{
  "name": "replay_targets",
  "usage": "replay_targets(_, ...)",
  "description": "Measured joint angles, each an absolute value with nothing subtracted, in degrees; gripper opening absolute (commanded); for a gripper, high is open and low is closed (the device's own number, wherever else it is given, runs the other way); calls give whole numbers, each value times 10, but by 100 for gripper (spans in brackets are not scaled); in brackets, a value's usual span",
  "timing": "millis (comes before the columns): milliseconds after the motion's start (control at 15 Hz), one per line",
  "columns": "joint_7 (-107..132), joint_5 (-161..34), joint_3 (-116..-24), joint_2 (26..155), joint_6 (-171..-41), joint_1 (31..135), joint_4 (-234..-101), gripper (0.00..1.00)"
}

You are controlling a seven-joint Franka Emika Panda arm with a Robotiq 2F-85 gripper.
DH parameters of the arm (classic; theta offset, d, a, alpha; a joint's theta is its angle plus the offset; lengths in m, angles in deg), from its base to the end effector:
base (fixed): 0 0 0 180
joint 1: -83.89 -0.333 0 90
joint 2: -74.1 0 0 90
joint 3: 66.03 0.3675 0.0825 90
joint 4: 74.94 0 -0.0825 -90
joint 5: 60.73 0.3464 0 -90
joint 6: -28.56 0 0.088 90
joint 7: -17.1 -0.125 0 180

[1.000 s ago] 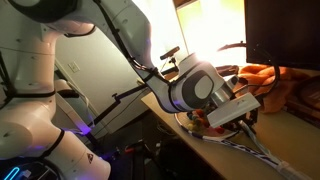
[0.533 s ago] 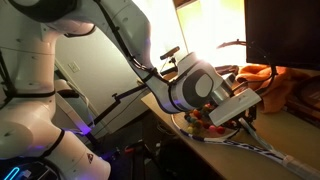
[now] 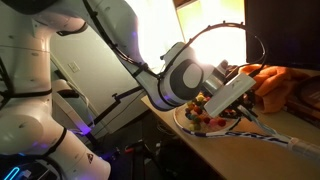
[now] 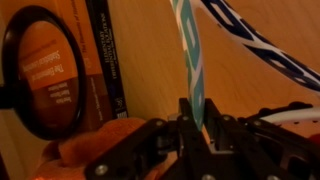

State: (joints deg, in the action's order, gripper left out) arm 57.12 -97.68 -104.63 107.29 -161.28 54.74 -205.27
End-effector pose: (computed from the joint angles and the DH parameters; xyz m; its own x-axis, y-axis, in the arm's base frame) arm 0.5725 -0.0071 0.2496 0.2275 0.9638 -0.1387 0.8431 -0.1237 0.5234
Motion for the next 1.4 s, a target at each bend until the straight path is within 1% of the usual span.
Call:
replay_targets(467,565,-975,-1141,1031,-1621,455,-2107,9)
replay_targets(600,561,-976,-1147,1009,-1643,452,-2130,9)
replay_targets(733,560,-981,-1132,979,-1678,473,-2157,9)
replay_targets(867,549,-1003,-1087,945,-1697,523,-2179,7)
replay_targets(1133,476,-1066,-912,876,-1696,697,-2198,8)
replay_targets(1400,376,-1110,-783,866,-1695,821,-2199,8)
